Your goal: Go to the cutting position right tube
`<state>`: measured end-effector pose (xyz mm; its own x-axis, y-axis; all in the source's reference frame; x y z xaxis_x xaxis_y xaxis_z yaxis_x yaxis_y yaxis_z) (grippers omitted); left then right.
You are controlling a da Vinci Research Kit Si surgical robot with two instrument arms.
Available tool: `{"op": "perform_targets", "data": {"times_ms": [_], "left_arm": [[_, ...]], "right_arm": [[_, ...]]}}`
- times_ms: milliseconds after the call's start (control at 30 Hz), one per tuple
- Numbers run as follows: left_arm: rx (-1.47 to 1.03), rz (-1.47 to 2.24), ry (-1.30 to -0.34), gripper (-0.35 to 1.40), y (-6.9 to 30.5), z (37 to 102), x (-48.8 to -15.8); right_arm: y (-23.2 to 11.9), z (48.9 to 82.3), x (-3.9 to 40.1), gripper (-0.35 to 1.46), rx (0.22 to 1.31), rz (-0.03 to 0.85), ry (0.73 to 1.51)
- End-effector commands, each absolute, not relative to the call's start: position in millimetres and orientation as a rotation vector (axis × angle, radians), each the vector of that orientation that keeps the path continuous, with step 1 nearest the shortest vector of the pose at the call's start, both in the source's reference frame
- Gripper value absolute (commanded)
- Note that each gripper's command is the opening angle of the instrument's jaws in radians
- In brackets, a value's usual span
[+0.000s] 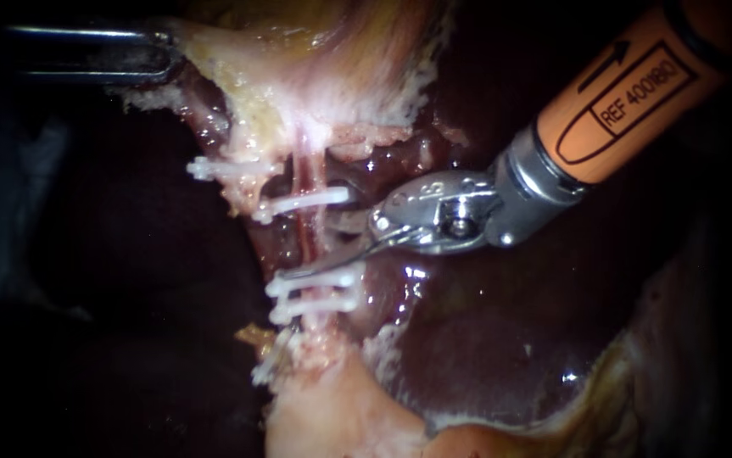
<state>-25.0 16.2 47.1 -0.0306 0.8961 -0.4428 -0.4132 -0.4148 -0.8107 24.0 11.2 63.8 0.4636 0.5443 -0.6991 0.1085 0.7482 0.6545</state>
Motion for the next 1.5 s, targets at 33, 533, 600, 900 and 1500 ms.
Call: {"op": "perform_targets", "data": {"times_ms": [33,533,600,900,1500], "left_arm": [[-1.218,1.646,-0.588,-0.35,16.2,47.1,-25.0],[-1.218,1.646,-0.586,-0.35,16.2,47.2,-25.2],[-1.218,1.646,-0.585,-0.35,16.2,47.3,-25.2],[-1.218,1.646,-0.584,-0.35,16.1,47.3,-25.3],[-1.217,1.646,-0.582,-0.35,16.1,47.3,-25.2]], "right_arm": [[11.1,63.8,24.2,1.26,0.713,0.295,1.074],[11.1,63.7,28.4,1.24,0.721,0.327,1.094],[11.0,63.9,28.7,1.24,0.722,0.333,1.091],[10.9,63.8,29.4,1.23,0.723,0.346,1.106],[10.1,56.4,28.8,1.23,0.796,0.329,1.173]]}}
